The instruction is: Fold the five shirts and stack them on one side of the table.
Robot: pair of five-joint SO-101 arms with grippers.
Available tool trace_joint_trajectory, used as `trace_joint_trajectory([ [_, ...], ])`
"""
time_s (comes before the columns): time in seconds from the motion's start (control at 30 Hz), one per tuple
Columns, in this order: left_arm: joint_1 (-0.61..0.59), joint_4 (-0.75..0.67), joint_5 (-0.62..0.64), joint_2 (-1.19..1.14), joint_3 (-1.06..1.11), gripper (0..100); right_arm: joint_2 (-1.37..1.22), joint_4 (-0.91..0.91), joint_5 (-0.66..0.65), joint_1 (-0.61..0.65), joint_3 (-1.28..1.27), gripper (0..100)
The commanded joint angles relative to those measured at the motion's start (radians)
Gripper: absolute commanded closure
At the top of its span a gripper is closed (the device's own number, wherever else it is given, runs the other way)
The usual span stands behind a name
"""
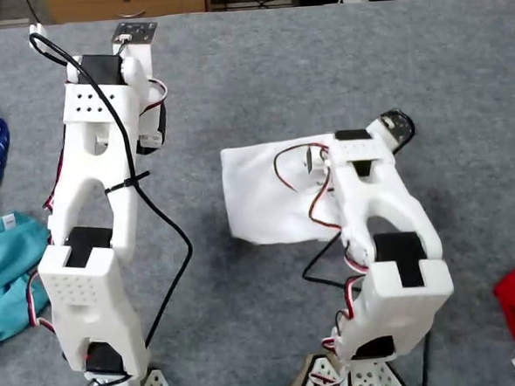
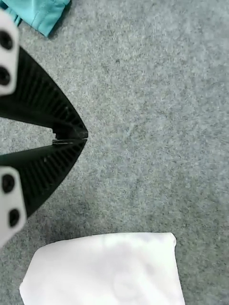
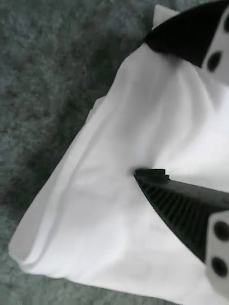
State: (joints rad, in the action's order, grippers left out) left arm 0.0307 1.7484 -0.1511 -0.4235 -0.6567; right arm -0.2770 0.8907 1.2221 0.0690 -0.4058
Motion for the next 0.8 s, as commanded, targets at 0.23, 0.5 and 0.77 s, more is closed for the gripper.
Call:
trace_joint_trajectory([
  [0.23,-0.006,0.009,0.003,0.056,0.0,98,-0.045,0.052,-0.072,-0.012,0.056,94.5],
  [0.5,-0.006,0.009,0.003,0.056,0.002,98,-0.038,0.21,-0.15,-0.018,0.16,99.1],
  [0.77,-0.006,0.009,0.003,0.064,0.002,98,-0.038,0.493,-0.158,-0.074,0.414,99.3],
])
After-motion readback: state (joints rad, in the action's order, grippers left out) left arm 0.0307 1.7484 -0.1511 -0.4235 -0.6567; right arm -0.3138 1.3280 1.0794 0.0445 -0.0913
